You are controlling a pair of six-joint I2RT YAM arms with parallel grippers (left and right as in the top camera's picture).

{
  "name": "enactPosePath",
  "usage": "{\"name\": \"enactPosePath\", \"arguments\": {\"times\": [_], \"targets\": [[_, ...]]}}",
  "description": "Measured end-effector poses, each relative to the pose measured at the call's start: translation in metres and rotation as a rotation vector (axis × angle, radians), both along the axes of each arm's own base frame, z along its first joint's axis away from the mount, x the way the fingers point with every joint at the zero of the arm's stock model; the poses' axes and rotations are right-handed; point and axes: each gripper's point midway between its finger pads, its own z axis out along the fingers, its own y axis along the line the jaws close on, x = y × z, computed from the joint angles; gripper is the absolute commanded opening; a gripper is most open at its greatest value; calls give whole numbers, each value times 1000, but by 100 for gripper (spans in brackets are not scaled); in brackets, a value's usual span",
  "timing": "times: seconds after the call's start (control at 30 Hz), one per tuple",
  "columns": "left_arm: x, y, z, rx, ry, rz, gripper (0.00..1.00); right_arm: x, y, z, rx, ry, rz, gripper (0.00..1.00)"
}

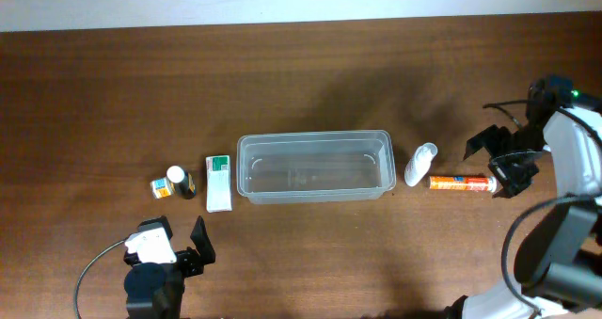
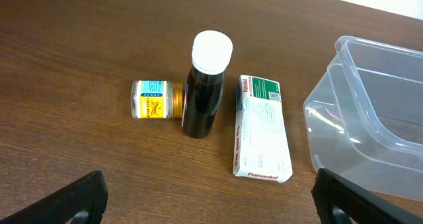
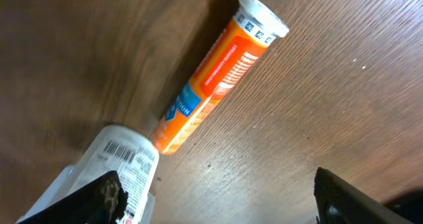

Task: Pack container
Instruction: 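Reach the right gripper to the orange tube and grasp it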

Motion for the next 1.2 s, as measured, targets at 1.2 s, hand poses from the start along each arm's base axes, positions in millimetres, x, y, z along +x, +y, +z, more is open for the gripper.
{"name": "enactPosePath", "arguments": {"times": [1.2], "targets": [[0,0,0,0,0,0,100,0,10,-71,-139,110,-289,55]]}}
